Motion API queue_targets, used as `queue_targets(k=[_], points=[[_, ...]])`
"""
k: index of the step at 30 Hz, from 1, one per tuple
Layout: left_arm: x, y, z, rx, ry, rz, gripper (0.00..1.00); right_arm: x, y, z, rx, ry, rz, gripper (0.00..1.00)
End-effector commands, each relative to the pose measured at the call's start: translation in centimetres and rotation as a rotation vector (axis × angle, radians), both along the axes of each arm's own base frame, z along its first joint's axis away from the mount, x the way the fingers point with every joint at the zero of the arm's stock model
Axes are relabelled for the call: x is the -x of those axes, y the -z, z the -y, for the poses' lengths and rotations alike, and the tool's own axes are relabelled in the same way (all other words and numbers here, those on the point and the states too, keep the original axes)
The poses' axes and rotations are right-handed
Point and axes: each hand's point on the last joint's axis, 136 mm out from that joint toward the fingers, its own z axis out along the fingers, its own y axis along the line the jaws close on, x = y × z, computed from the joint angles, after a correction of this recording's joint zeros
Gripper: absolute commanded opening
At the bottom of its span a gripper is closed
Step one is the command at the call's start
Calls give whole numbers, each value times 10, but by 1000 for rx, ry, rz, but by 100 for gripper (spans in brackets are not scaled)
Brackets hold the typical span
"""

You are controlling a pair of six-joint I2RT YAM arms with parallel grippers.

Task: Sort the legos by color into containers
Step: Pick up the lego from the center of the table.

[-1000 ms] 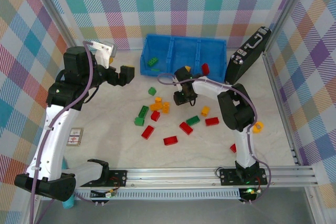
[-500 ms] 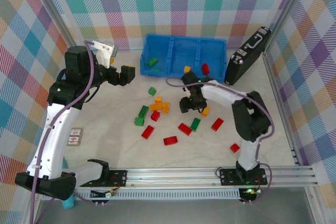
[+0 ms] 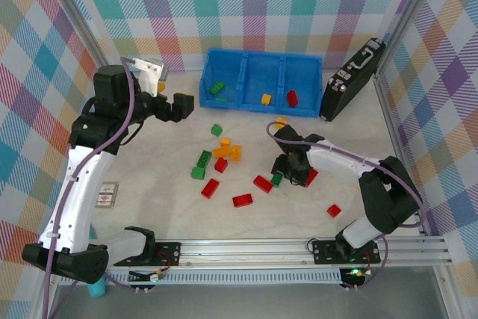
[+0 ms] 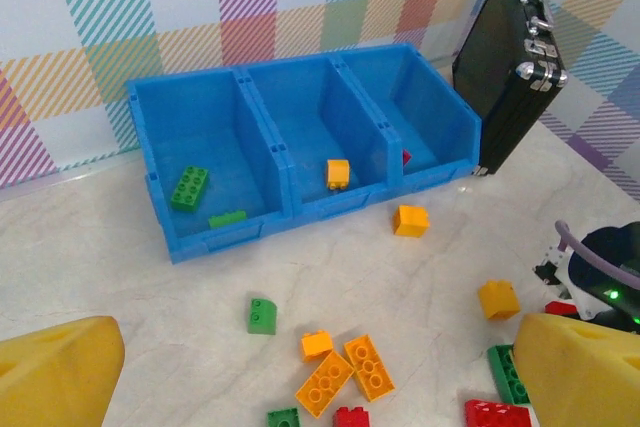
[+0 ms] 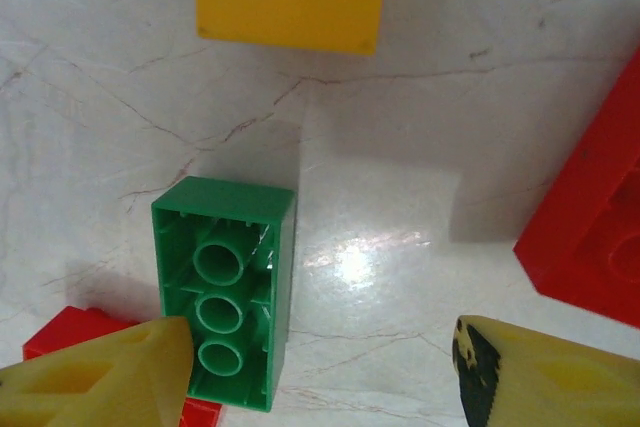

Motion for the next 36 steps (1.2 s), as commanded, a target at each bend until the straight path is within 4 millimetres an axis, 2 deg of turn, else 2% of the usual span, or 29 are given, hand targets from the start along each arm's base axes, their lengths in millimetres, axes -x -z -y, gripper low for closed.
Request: queue_targets(k=[1,5,9,15,18,23,25,27,31,33,36], points=[[1,-8,-1,26,4,33,100,-15,-14,-18,-107,111,74,71],[3,-11,-3,21,-4,46,100,-17,-5,-24,-130,120,64,72],[6,-13,-4,21,-5,55,100,-15,12,-27,-126,124,29,72],[8,-17,-6,17,-11,66,100,-13,28,-30,-95,110,-4,66],[8,-16,-6,17,-12,63,100,-12,32,-29,-56,85,-16,59],[7,-15,-5,15,-11,61,100,-10,36,-27,17,23,-30,38],[6,-15,-5,14,-11,59,100,-10,38,-29,32,-10,-32,32],[6,-14,-6,12,-13,58,100,-13,38,-38,12,-74,-13,30],[5,-13,-8,3,-22,58,100,-26,15,-53,-16,-212,68,25],[5,-12,-8,0,-26,58,100,-41,-7,-61,-6,-307,131,24],[6,-12,-9,-7,-28,60,100,-76,-55,-87,-4,-506,294,23]])
